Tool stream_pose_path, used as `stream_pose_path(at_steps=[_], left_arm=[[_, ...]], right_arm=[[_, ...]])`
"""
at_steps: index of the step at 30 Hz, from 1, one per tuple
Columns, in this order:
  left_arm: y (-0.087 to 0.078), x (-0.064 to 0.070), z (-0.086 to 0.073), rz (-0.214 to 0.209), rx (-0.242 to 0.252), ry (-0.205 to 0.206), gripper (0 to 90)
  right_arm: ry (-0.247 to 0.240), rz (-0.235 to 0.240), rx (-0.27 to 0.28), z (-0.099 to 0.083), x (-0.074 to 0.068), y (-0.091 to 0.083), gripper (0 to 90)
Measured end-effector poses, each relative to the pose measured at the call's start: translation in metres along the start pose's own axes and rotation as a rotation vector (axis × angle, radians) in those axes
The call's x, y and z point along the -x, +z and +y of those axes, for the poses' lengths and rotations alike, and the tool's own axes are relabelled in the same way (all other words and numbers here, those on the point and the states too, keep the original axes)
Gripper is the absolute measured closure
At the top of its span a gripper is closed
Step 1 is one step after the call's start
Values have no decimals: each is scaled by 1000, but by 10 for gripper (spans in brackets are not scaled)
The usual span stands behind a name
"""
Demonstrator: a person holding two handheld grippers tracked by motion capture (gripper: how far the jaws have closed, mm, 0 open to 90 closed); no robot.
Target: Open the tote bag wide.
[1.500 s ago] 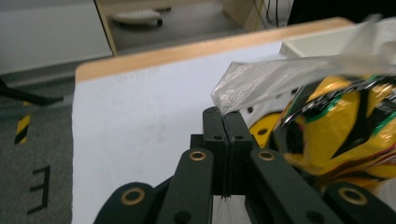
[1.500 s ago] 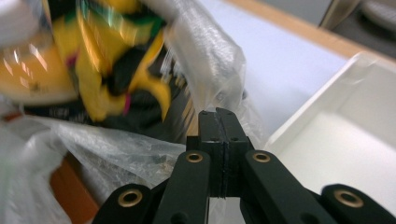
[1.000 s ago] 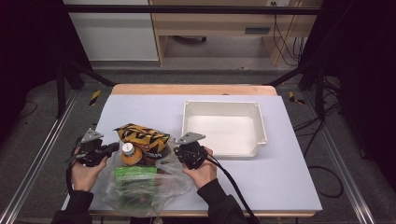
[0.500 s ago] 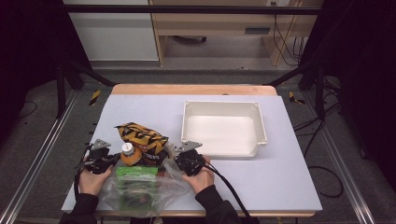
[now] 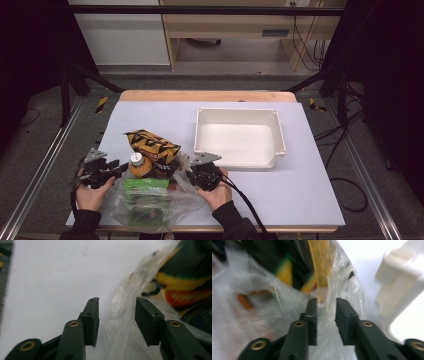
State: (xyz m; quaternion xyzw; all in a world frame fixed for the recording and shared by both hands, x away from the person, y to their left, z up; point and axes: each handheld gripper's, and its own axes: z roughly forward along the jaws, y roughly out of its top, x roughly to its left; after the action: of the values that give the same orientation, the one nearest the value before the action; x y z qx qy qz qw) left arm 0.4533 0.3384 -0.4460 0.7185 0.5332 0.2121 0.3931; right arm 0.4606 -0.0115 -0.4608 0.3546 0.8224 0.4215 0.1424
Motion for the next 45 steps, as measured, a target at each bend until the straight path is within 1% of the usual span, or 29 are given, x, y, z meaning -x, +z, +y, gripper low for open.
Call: stream_pose_path(at_steps=[2,5,7,8,11,14,16,20,21,22,25,26,28,29,30,32,34,36,38,39,42,43,44,45], left_arm=[[-16,0,5,2,46,-6,501],[-40,3,10,-1,112,-5,488],[-53,6,11,-7,139,-2,489],[-59,8,10,-9,144,2,490],[-73,15,2,-16,140,30,503],[-83,20,-8,-24,133,47,515],[-89,23,-16,-41,129,53,528],[-93,32,-34,-64,97,81,536],[-93,34,-38,-67,85,86,537],[-93,35,-43,-71,78,89,537],[-89,40,-53,-86,55,92,537],[-88,41,-56,-82,46,100,531],[-84,43,-60,-91,32,98,529],[-83,43,-61,-92,26,100,533],[-81,43,-62,-93,17,97,547],[-76,44,-64,-95,-1,88,607],[-73,47,-66,-103,-20,97,706],[-72,50,-68,-100,-42,112,784],[-71,51,-69,-106,-60,112,850],[-70,52,-70,-105,-77,114,869],[-63,54,-74,-90,-128,123,887],[-60,54,-76,-79,-151,136,895],[-57,54,-77,-70,-168,139,895],[-55,55,-78,-69,-182,133,895]], right_arm=[[-5,21,43,5,-1,-14,669],[-12,34,111,14,-2,-35,595],[-19,48,157,20,-2,-50,565],[-21,57,173,22,-3,-57,556],[-36,97,207,25,-8,-77,535],[-48,139,203,23,-14,-89,528],[-60,162,191,19,-19,-93,525],[-67,225,164,11,-29,-93,469],[-77,230,155,9,-31,-91,446],[-85,232,145,7,-33,-88,441],[-102,250,109,0,-38,-80,448],[-106,252,95,-2,-39,-77,488],[-124,240,92,-7,-39,-74,605],[-121,245,82,-9,-38,-73,679],[-115,256,76,-11,-37,-72,725],[-117,257,61,-16,-37,-70,839],[-118,271,49,-19,-37,-70,896],[-115,285,38,-22,-37,-70,900],[-111,292,22,-25,-38,-70,900],[-107,296,8,-27,-37,-69,900],[-87,306,-37,-37,-37,-63,900],[-84,306,-51,-41,-37,-60,900],[-81,296,-71,-44,-36,-57,900],[-74,292,-82,-47,-36,-53,900]])
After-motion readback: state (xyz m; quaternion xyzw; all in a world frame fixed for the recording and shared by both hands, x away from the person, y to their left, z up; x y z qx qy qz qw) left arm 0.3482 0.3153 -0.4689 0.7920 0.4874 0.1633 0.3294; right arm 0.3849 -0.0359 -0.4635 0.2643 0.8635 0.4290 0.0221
